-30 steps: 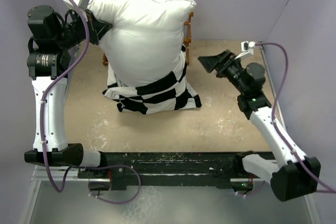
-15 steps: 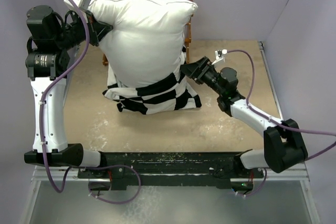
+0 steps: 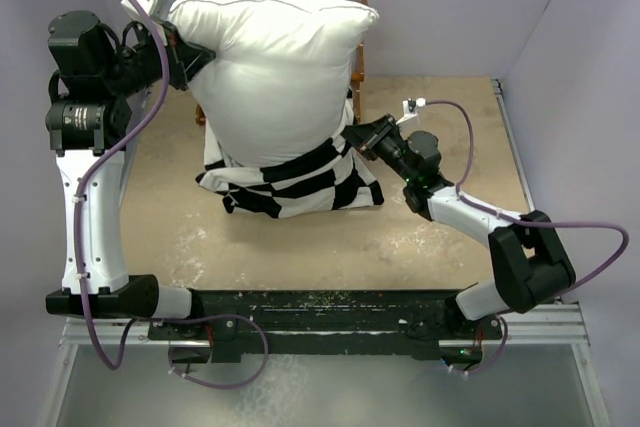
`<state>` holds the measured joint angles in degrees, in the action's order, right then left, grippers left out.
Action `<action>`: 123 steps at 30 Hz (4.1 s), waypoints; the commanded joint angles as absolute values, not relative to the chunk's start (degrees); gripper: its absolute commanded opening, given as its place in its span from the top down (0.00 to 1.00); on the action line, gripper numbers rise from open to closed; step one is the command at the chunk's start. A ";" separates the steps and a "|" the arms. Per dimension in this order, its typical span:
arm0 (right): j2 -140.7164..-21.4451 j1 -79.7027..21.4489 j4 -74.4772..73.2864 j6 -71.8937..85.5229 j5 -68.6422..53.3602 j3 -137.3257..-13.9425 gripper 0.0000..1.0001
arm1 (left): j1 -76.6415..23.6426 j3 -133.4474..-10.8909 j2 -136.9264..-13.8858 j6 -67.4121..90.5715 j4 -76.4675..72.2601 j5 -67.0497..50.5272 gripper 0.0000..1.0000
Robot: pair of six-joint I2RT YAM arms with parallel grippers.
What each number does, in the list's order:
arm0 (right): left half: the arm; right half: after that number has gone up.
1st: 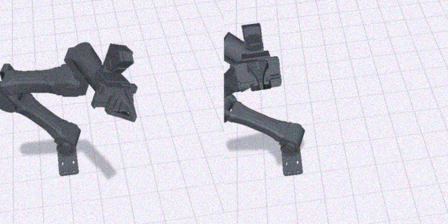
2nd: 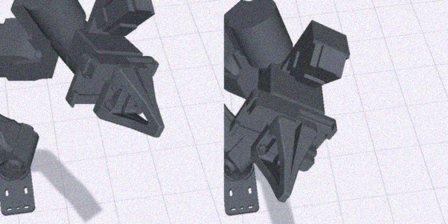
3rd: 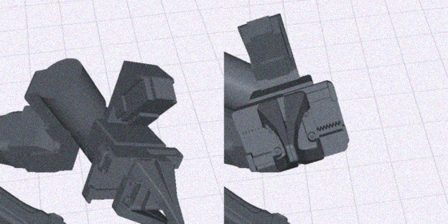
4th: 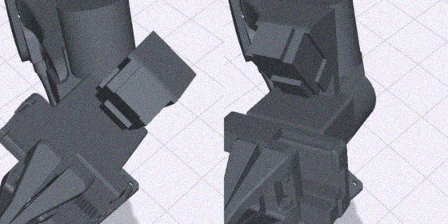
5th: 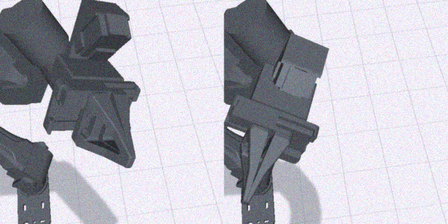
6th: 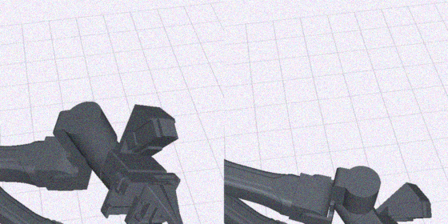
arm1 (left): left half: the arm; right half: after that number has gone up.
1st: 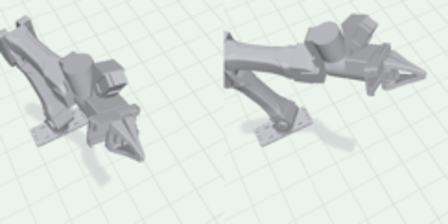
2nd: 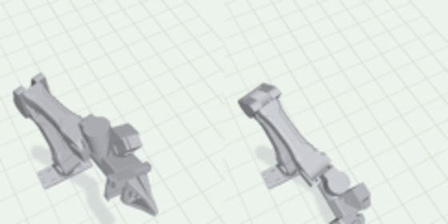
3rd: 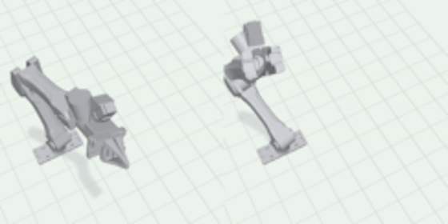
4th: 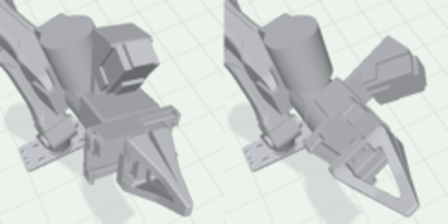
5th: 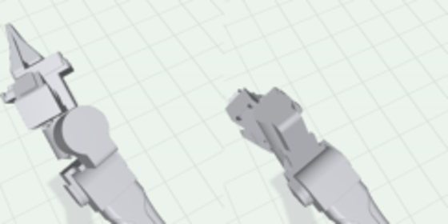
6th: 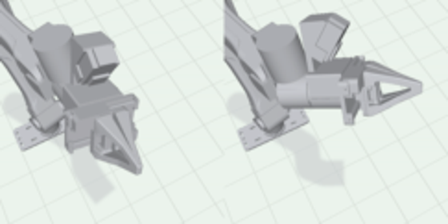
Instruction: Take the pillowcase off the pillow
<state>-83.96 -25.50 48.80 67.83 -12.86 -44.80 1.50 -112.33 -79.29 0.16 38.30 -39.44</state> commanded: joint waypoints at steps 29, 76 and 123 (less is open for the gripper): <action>-87.00 -24.17 34.46 62.34 3.10 -25.08 1.00 | 3.97 -127.15 -76.78 0.61 33.07 -14.15 1.00; -64.83 -35.50 -12.82 5.03 6.52 -101.05 0.03 | -4.27 -144.72 -96.29 20.40 37.11 -59.41 1.00; -71.82 -13.54 9.89 22.67 -38.37 -94.83 1.00 | 5.94 -84.48 -72.50 -49.03 62.58 -40.78 0.01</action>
